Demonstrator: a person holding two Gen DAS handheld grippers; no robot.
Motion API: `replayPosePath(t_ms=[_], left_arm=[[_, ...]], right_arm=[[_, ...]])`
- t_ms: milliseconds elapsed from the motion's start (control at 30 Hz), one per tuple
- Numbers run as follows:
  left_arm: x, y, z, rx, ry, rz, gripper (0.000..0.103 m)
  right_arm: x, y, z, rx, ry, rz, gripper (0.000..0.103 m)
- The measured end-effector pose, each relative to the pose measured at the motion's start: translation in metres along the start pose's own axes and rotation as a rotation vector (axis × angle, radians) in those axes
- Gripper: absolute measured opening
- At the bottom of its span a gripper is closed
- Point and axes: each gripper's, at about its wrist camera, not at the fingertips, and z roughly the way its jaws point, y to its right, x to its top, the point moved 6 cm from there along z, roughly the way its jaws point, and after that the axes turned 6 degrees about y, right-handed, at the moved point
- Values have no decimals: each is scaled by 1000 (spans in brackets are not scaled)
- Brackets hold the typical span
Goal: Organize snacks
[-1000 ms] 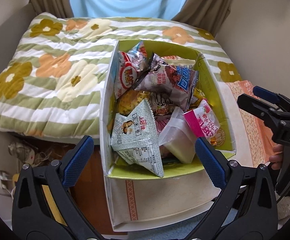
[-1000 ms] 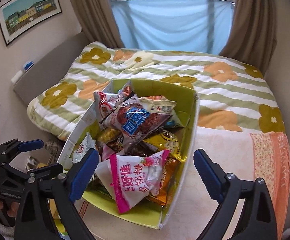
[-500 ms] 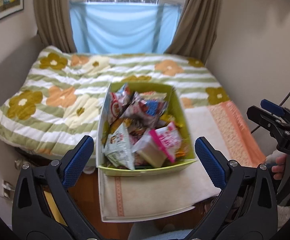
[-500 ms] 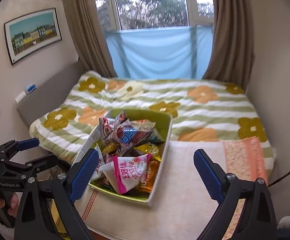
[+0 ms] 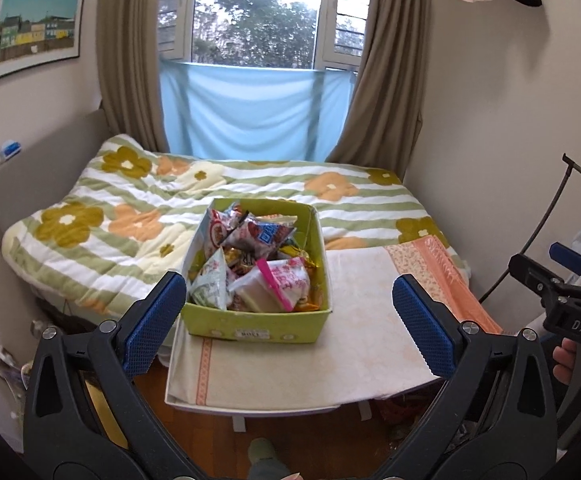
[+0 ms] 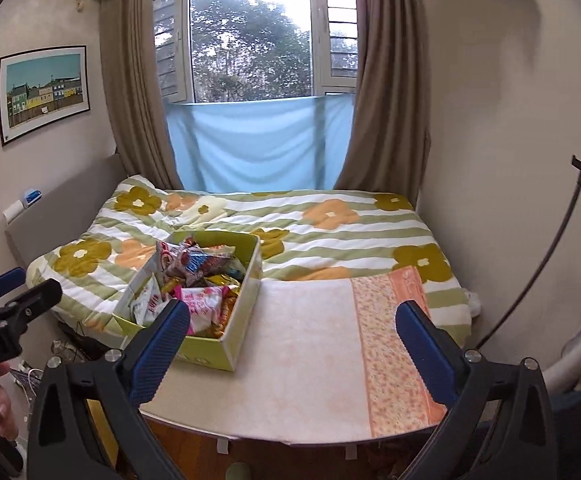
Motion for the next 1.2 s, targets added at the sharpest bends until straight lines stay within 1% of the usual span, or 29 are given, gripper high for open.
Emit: replayPosePath(t_ms=[100, 267, 400, 833, 1200], left_arm=[[-4, 5, -10, 18, 11, 1, 102], [-3, 14, -17, 41, 36, 26, 102], [-1, 16, -19, 40, 43, 27, 102], [1, 18, -16, 43, 49, 35, 102], [2, 16, -11, 64, 46, 44, 102]], right_arm=[[-7, 7, -6, -3, -3, 19, 102], [-11, 14, -11, -6, -1, 39, 102], [-12, 16, -13, -6, 2, 40, 102], [-10, 20, -17, -7, 13, 39, 102], [-4, 21, -7, -6, 3, 25, 102]])
